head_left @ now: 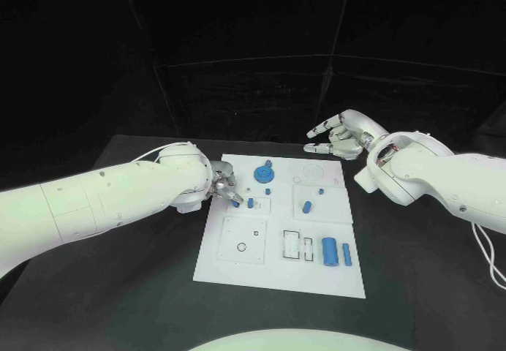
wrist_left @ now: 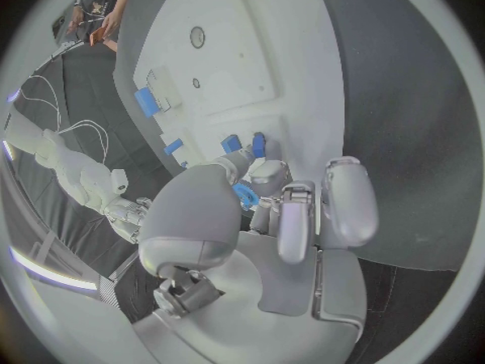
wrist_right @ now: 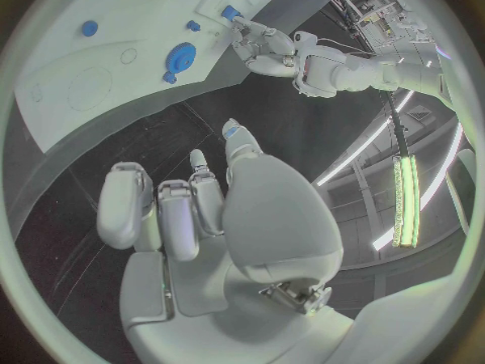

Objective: Assemble the parts on the task board

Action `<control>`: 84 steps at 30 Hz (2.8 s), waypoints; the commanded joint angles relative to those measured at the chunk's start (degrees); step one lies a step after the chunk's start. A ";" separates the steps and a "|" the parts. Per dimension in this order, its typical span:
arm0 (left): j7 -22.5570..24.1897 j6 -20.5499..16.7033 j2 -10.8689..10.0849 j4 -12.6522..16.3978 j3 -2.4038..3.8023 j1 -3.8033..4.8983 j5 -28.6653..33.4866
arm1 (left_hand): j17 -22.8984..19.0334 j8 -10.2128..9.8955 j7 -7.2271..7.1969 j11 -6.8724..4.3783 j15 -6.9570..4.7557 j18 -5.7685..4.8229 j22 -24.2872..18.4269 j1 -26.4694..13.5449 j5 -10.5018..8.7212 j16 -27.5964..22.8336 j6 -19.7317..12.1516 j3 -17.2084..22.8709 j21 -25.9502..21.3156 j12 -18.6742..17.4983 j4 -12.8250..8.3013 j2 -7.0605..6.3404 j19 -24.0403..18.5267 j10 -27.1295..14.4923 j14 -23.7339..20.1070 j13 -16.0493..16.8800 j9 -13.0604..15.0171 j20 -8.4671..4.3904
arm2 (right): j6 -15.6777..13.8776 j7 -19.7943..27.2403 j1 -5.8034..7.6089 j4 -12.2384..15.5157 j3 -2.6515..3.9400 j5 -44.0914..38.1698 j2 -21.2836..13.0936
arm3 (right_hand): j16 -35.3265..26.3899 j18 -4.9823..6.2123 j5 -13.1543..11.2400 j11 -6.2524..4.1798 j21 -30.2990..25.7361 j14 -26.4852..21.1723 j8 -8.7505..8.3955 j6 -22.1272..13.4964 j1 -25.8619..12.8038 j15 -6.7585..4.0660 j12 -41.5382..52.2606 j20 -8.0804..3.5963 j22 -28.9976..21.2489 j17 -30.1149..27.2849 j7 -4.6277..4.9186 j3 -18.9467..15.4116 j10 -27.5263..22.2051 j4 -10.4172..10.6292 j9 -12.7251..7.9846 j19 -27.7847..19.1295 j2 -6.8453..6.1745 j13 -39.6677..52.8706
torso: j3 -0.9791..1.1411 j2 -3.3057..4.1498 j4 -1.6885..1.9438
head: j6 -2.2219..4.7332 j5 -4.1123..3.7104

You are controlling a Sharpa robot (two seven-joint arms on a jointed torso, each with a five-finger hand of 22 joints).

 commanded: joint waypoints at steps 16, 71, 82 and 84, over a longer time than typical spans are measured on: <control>-0.17 2.23 0.93 -1.54 -0.18 -0.16 -0.01 | 15.09 1.72 -1.07 -0.64 -0.93 0.38 0.74 -5.25 0.20 0.35 2.21 -3.74 0.27 0.13 2.93 -2.33 1.06 0.28 5.95 0.03 0.87 -0.85 | 0.23 0.42 0.12 0.08 0.03 -0.04 0.09 | -0.12 0.23 -0.03 0.11 -0.25 3.86 0.21 0.40 -0.02 -0.33 -0.28 0.00 -0.05 4.64 -0.17 -0.15 -0.32 -0.03 -0.08 -0.42 0.57 2.37 | -0.01 -0.01 0.04 | -0.17 -0.10; 37.90 -20.19 3.73 -5.81 -1.47 0.06 -1.31 | -8.19 -18.35 6.43 7.40 5.61 6.43 -30.08 14.34 0.21 -13.97 -3.72 -10.33 -34.06 -40.10 -0.56 -7.43 -11.26 -24.68 -2.74 -40.29 -21.14 5.01 | -0.02 -0.12 0.12 -0.42 0.02 0.12 0.56 | -0.23 0.30 1.86 0.05 -0.54 3.86 0.38 0.38 0.21 -0.40 -0.42 -0.08 -0.51 4.53 -0.21 -0.33 -0.42 -0.28 -0.13 -0.52 1.21 2.22 | 0.03 0.04 -0.09 | 0.96 -0.47; 37.54 -15.28 6.70 -9.09 -2.43 0.37 -8.22 | -3.44 -22.44 5.84 6.85 5.02 4.75 -21.26 13.97 0.29 -9.70 1.31 -10.58 -24.08 -44.18 -2.43 -8.03 -4.97 -20.08 0.88 -46.08 -26.11 4.47 | -0.02 -0.19 0.12 -0.21 0.02 0.12 0.74 | -0.24 0.31 1.98 0.04 -0.55 3.86 0.39 0.38 0.27 -0.41 -0.40 -0.09 -0.53 4.52 -0.21 -0.31 -0.40 -0.31 -0.13 -0.53 1.26 2.24 | -0.03 0.12 -0.08 | 1.17 -0.82; 37.25 -14.50 7.06 -9.49 -2.47 0.39 -9.46 | -3.77 -22.77 5.67 6.69 4.85 4.42 -19.57 13.83 0.30 -9.74 2.06 -10.55 -22.24 -44.62 -2.64 -8.09 -4.08 -19.33 1.04 -46.73 -26.62 4.28 | -0.03 -0.19 0.12 -0.18 0.02 0.12 0.77 | -0.24 0.31 1.98 0.04 -0.55 3.86 0.39 0.38 0.27 -0.41 -0.40 -0.09 -0.53 4.52 -0.21 -0.31 -0.40 -0.31 -0.13 -0.53 1.26 2.24 | -0.04 0.08 -0.05 | 1.13 -0.94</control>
